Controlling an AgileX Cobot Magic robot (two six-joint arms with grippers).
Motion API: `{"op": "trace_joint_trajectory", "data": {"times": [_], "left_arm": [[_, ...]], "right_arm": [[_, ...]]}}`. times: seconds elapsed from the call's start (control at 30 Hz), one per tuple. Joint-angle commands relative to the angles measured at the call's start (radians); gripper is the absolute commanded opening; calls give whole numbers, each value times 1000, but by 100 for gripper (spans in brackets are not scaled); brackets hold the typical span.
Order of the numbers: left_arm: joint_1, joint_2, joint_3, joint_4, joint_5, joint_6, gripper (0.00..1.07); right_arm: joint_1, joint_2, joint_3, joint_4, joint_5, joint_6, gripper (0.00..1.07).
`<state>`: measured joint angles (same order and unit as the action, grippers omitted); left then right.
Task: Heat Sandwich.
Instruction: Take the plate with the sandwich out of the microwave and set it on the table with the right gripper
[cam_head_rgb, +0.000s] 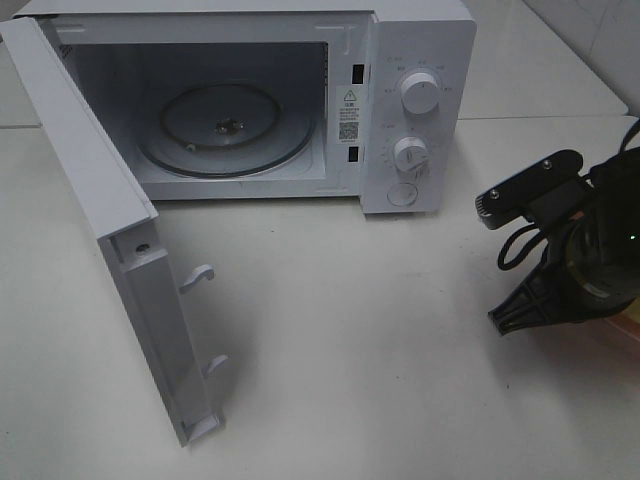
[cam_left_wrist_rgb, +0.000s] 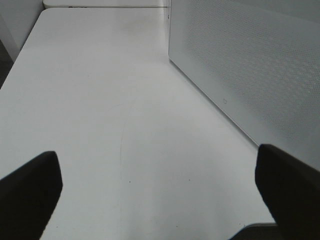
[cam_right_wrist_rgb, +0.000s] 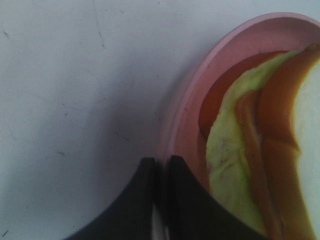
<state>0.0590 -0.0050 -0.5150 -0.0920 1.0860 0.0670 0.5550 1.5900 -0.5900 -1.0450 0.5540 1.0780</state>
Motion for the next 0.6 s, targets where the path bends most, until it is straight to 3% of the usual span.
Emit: {"op": "trace_joint_trajectory", "data": {"times": [0.03,0.27,0.6], "left_arm": [[-6,-16,-1,-5,-11,-2,98],[-6,-16,-1,-5,-11,-2,98],[-6,-16,-1,-5,-11,-2,98]], "right_arm": [[-5,44,-2,-69,15,65,1],[-5,130,-2,-132,13,207,2],[-5,136,-2,-129,9,225,6]]}}
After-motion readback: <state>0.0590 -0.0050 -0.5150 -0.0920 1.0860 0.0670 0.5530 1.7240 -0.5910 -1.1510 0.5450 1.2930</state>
